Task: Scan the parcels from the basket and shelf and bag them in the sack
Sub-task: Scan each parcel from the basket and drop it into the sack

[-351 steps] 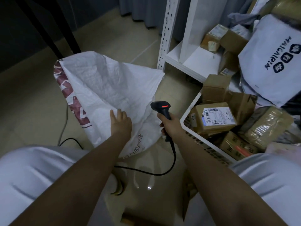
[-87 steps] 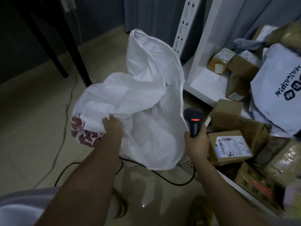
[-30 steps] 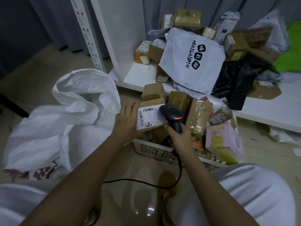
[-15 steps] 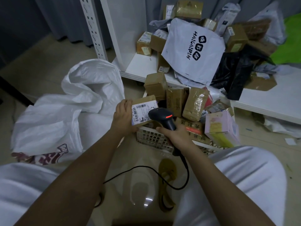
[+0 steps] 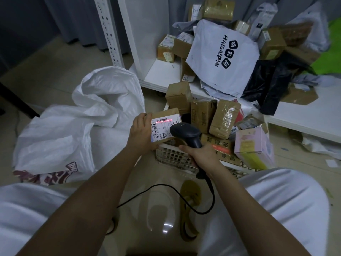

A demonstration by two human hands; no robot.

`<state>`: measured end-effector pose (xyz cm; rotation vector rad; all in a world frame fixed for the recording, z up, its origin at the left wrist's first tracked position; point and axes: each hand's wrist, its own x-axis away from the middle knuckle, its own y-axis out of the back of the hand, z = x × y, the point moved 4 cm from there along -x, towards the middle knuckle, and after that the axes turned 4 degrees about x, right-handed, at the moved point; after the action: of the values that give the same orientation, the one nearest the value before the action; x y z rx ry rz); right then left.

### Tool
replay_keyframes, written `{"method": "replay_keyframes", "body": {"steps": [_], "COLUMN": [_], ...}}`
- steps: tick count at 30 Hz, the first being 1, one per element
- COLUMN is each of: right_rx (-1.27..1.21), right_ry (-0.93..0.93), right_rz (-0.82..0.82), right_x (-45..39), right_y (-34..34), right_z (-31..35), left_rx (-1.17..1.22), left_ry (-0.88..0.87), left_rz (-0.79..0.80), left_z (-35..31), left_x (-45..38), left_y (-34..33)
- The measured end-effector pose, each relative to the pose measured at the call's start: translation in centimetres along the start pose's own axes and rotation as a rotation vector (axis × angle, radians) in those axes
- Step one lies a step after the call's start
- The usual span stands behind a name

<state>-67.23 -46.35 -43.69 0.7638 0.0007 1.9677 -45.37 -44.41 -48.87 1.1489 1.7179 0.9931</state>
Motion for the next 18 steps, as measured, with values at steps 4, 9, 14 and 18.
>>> {"method": "replay_keyframes", "body": {"steps": [4, 9, 14, 18], "right_rx": [-0.047, -0.103, -0.208, -0.204], "right_ry": [0.009, 0.075, 0.115, 0.136], "right_rz": [0.001, -0.058, -0.178, -0.064], "right_x": [0.0, -0.6, -3.0, -4.5], "right_y": [-0.2, -0.7, -2.1, -5.3], "right_z": [-0.1, 0.6, 2.9, 5.4], "left_rx": [0.029, 0.141, 0.38, 0.438], "left_ry": [0.015, 0.085, 0.167, 0.196], "left_rz": [0.025, 0.001, -0.053, 0.009], "left_z": [0.2, 1.2, 2.8, 5.1], "left_x": [0.2, 1.1, 3.4, 5.9], "left_y": [0.0, 1.0, 5.2, 8.2]}}
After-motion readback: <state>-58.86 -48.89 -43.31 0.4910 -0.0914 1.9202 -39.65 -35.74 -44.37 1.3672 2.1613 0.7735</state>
